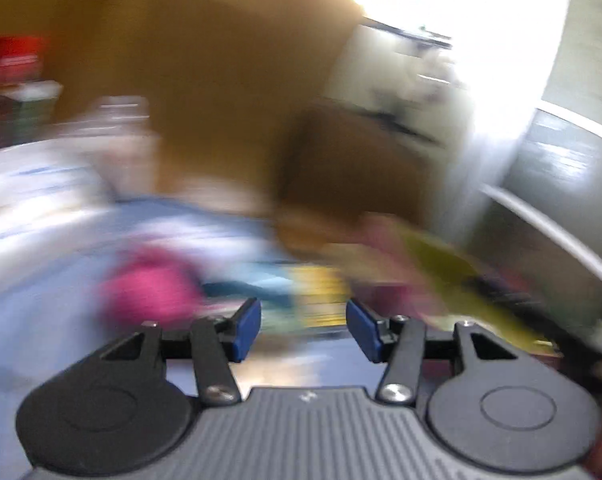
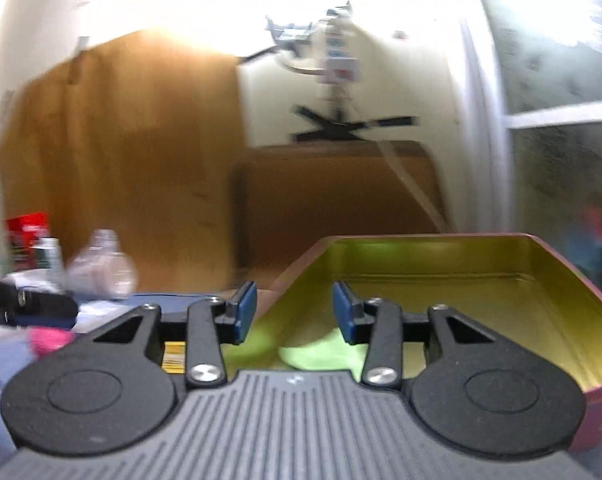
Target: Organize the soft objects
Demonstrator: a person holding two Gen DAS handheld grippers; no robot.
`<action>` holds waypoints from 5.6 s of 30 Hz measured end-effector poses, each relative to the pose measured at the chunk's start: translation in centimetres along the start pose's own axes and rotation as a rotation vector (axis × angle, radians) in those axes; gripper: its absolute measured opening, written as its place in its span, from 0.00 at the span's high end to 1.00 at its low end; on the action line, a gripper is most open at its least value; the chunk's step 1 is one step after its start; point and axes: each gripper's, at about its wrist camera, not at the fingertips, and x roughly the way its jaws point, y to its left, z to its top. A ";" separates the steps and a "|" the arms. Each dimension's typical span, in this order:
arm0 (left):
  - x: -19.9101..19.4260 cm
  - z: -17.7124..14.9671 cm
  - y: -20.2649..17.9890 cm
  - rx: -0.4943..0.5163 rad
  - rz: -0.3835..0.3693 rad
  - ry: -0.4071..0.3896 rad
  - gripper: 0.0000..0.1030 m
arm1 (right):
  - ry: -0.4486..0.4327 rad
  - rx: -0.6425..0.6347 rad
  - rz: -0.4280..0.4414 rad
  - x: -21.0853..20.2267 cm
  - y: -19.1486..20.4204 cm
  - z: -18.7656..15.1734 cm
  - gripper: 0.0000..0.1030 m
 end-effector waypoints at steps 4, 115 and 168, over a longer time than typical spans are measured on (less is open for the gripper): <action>-2.6 -1.5 7.7 -0.121 0.255 -0.046 0.53 | 0.110 -0.092 0.223 2.7 7.0 -0.6 0.52; 1.5 -3.7 3.2 -0.023 0.263 0.011 0.25 | 0.091 0.010 0.012 -6.8 8.3 -8.4 0.41; 0.6 -3.8 0.7 -0.052 0.070 0.083 0.17 | 0.103 -0.042 0.044 -5.7 3.0 -9.7 0.43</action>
